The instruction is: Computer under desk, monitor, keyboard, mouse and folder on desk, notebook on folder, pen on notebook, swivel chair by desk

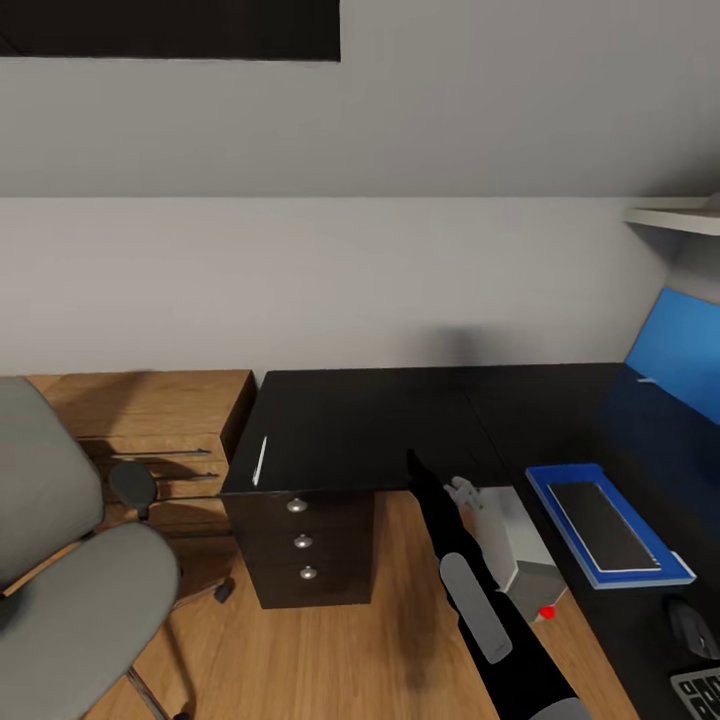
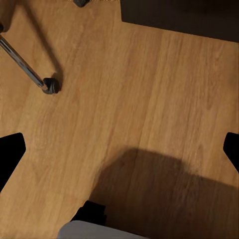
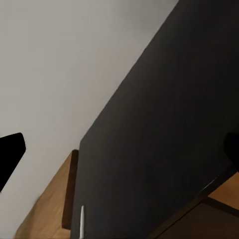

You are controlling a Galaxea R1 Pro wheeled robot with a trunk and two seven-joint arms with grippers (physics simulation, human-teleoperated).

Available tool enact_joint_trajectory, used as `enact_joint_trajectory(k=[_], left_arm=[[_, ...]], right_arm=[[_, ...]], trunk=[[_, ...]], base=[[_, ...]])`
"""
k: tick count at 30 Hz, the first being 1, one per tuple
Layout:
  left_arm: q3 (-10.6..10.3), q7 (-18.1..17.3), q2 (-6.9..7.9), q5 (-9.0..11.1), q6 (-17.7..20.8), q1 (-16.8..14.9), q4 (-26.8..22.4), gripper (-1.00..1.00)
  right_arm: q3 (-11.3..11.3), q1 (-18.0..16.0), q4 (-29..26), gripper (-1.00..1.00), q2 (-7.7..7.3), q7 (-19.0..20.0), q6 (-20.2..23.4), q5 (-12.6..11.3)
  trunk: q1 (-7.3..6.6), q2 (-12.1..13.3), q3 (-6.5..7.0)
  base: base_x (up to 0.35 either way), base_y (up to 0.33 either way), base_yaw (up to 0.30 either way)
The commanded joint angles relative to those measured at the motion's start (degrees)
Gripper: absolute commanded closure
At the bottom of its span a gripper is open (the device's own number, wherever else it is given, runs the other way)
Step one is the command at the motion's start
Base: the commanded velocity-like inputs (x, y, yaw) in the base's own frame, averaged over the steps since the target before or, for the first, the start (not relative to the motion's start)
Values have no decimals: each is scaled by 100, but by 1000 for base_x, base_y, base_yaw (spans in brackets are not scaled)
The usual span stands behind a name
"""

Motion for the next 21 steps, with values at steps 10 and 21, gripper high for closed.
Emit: enact_joint_trajectory(k=[10, 21], left_arm=[[-143, 43, 24, 56, -59, -6, 2, -100], [-140, 57, 28, 54, -63, -6, 2, -100]], right_arm=[[-206, -21, 658, -100, -121, -248, -278, -32], [-63, -28, -295, -100, -338, -2119, 1528, 2075]], trunk=[[-220, 399, 174], [-462, 840, 372]], base=[[0, 0, 0], [0, 0, 0]])
